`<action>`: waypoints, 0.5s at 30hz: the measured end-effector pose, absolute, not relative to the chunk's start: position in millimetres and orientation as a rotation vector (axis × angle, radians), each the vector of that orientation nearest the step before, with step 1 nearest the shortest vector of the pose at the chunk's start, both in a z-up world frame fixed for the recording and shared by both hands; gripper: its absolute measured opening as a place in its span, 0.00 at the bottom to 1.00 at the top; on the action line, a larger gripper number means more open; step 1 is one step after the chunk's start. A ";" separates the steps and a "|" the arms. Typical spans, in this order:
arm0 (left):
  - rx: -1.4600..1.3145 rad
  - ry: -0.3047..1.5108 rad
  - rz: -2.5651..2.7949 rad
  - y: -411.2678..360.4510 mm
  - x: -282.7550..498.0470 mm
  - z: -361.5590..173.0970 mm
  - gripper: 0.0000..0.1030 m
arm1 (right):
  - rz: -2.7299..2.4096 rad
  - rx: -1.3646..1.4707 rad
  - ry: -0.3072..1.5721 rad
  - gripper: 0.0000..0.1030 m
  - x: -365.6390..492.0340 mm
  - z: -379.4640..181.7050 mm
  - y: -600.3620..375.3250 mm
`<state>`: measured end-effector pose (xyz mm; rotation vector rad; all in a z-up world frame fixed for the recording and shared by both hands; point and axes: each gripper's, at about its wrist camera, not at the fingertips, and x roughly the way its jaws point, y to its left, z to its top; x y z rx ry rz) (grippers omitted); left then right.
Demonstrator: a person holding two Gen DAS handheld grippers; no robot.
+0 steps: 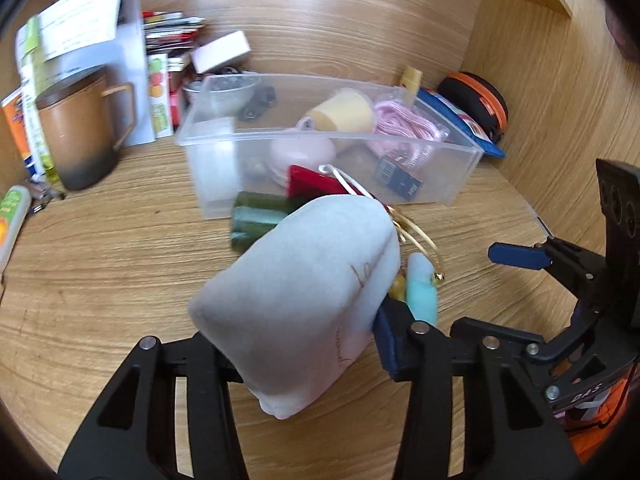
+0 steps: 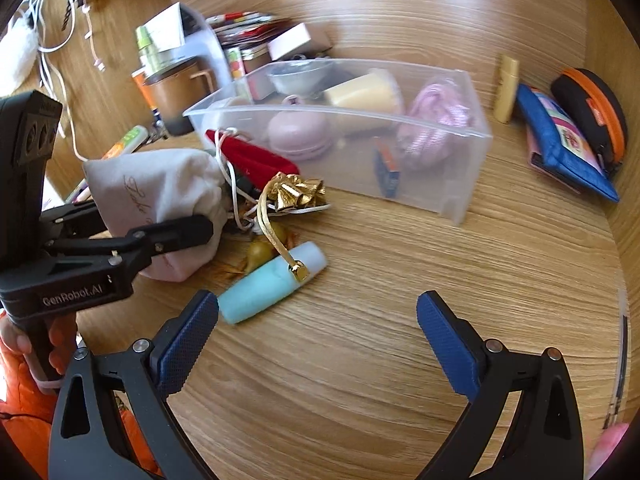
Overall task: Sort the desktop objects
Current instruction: 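Grasp the white drawstring bag with the left gripper and lift it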
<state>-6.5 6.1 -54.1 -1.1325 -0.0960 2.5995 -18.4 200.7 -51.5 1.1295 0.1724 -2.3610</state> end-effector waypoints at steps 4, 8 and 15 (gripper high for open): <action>-1.118 -0.145 2.637 -13.3 -0.7 -52.8 0.45 | -2.337 1.128 0.204 0.96 -17.7 -54.0 187.8; -1.099 -0.182 2.666 -29.7 1.6 -48.3 0.45 | -2.339 1.116 0.274 0.95 -16.5 -57.9 175.0; -1.029 -0.187 2.713 -45.1 5.6 -31.9 0.45 | -2.353 1.144 0.283 0.76 -21.2 -60.1 172.2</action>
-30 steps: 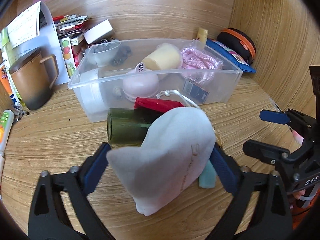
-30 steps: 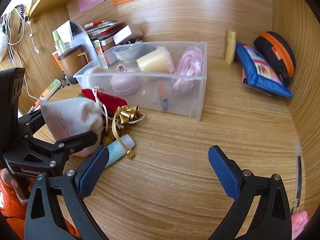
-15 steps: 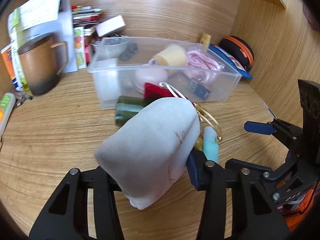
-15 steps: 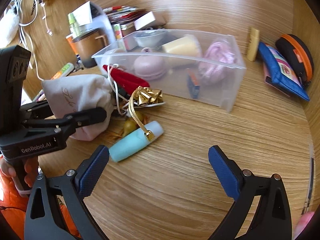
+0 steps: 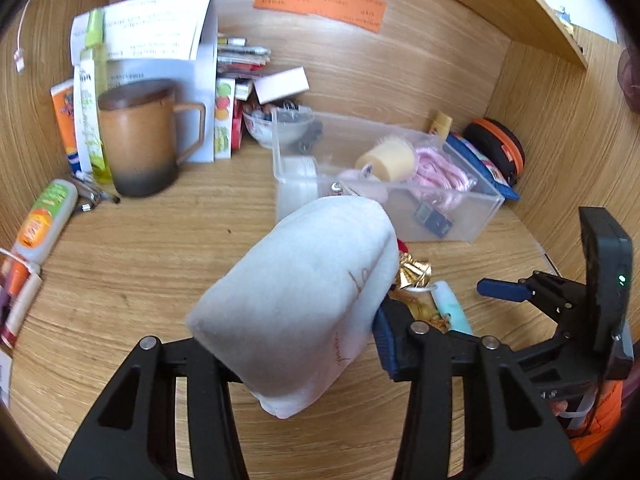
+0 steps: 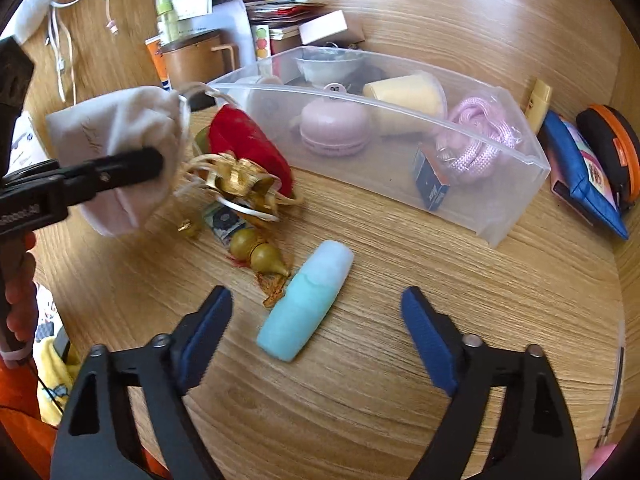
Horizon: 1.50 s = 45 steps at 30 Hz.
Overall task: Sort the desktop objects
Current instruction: 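Grasp the white drawstring bag with the left gripper and lift it, then grasp the light blue tube with the right gripper while left holds the white bag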
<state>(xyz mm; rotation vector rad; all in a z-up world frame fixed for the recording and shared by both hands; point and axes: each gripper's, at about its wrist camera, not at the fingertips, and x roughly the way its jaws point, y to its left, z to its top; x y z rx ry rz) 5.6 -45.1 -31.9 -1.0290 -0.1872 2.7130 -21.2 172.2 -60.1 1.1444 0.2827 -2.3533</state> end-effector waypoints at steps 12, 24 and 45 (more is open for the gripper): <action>-0.908 -0.099 2.709 -33.8 -0.1 -2.3 0.45 | -2.409 1.155 0.334 0.70 -20.3 -59.8 187.2; -1.104 -0.067 2.636 -25.7 -0.9 -50.6 0.47 | -2.335 1.136 0.404 0.53 -36.4 -65.3 174.3; -1.228 -0.109 2.610 -39.7 -9.8 -75.2 0.69 | -2.255 1.093 0.382 0.22 -49.5 -64.1 169.2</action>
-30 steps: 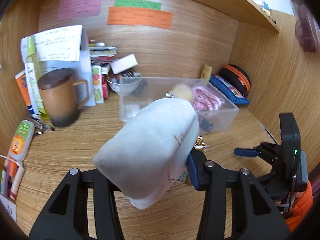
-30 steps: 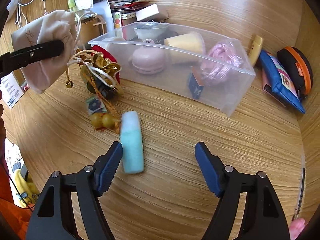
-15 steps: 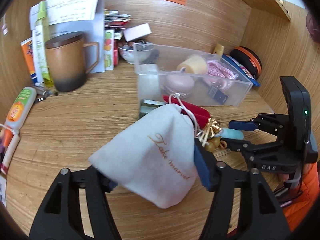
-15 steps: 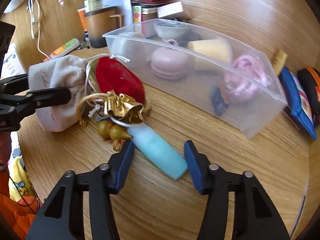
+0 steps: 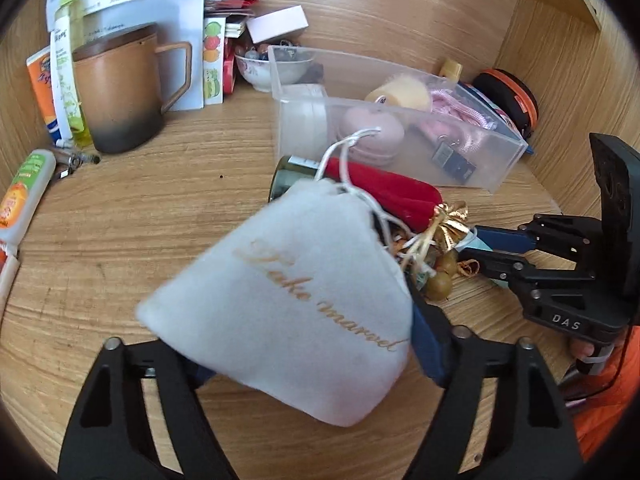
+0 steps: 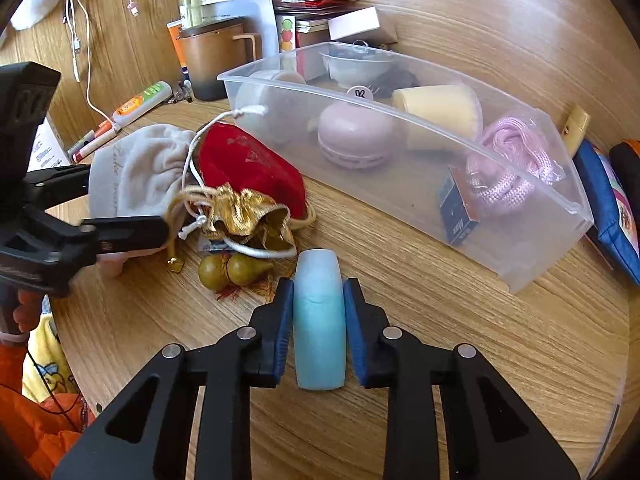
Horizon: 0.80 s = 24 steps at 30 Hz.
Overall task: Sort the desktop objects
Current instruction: 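Grasp the light blue tube with the right gripper while left holds the white bag, then carry the white bag and light blue tube over the clear box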
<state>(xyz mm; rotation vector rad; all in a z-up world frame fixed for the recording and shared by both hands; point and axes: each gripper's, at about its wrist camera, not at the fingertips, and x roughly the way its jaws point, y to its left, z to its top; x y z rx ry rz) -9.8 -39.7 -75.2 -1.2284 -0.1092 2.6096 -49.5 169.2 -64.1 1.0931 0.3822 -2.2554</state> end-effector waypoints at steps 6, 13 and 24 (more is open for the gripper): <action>-1.193 -0.088 2.682 -47.3 -4.6 -64.1 0.56 | -2.279 1.110 0.256 0.22 -53.8 -61.1 184.4; -1.082 -0.127 2.735 -58.9 7.4 -28.6 0.55 | -2.310 1.035 0.166 0.22 -50.7 -40.4 198.0; -0.931 -0.119 2.739 -48.8 -1.1 14.5 0.55 | -2.368 0.927 0.054 0.22 -53.2 -8.6 220.0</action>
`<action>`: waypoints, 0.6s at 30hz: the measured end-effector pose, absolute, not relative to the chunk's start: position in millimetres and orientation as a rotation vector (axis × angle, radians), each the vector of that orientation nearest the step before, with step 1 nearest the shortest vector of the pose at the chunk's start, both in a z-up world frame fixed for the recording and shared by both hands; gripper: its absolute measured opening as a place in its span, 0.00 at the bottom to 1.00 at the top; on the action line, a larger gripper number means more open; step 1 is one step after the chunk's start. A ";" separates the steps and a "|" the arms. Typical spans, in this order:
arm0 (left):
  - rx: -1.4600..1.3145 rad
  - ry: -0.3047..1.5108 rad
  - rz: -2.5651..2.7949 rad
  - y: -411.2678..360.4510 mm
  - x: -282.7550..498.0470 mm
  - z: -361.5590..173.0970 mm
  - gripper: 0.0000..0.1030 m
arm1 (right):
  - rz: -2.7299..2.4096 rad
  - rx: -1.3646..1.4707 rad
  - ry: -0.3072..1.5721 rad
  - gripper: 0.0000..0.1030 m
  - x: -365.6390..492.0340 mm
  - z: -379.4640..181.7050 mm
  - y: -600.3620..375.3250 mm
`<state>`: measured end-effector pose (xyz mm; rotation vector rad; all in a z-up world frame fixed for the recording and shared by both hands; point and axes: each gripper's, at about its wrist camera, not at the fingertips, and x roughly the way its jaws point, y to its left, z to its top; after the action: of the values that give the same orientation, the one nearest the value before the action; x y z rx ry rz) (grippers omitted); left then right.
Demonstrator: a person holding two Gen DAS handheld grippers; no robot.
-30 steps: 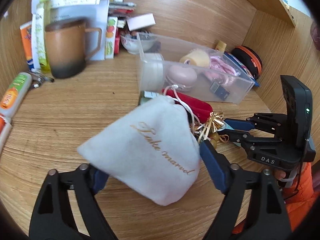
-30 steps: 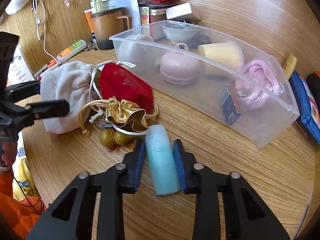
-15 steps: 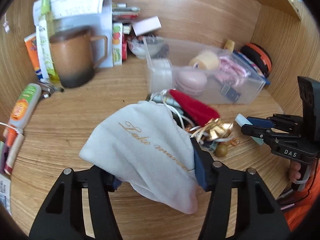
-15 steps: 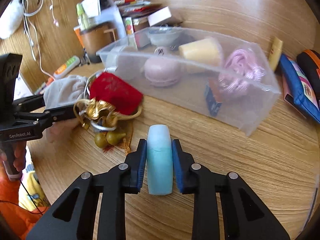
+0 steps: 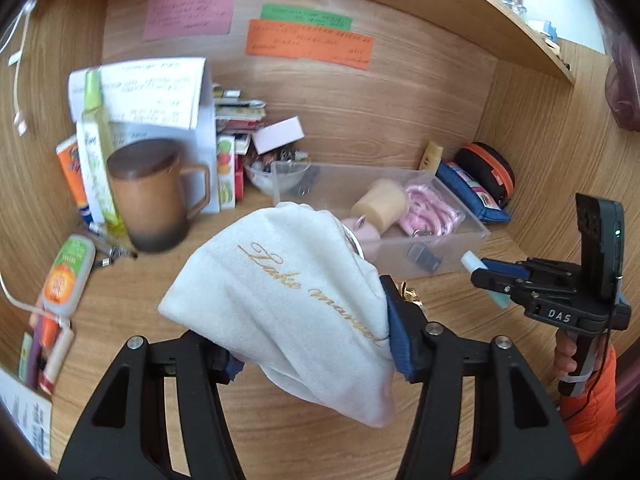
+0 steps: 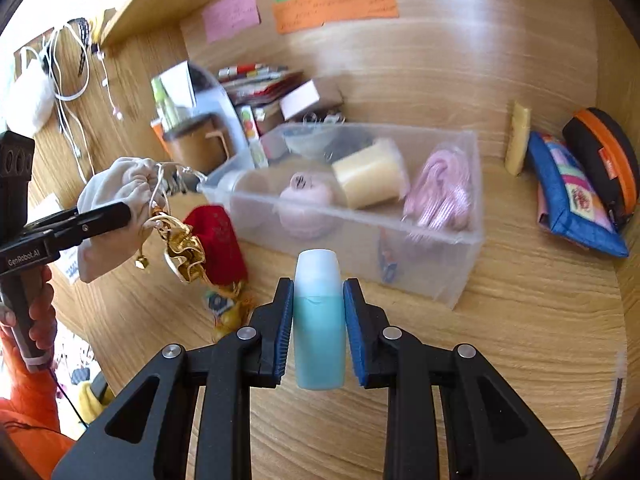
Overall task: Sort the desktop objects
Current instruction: 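Carry the white bag and light blue tube over the clear box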
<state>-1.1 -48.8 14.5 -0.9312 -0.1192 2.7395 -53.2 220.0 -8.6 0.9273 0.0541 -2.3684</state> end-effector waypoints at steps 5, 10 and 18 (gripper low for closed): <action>-0.930 -0.083 2.705 -36.5 -18.7 18.5 0.55 | -2.402 0.887 0.025 0.22 -59.4 4.7 231.5; -0.946 -0.093 2.639 -25.5 -41.1 18.5 0.55 | -2.421 0.874 -0.008 0.22 -69.6 11.7 238.8; -0.978 -0.136 2.557 -11.4 -75.0 17.9 0.55 | -2.438 0.880 -0.019 0.22 -90.0 15.5 244.9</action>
<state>-75.0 -11.4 17.9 -0.9776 -0.1362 2.5571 -90.0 244.9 15.5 0.8795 -0.0191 -2.4384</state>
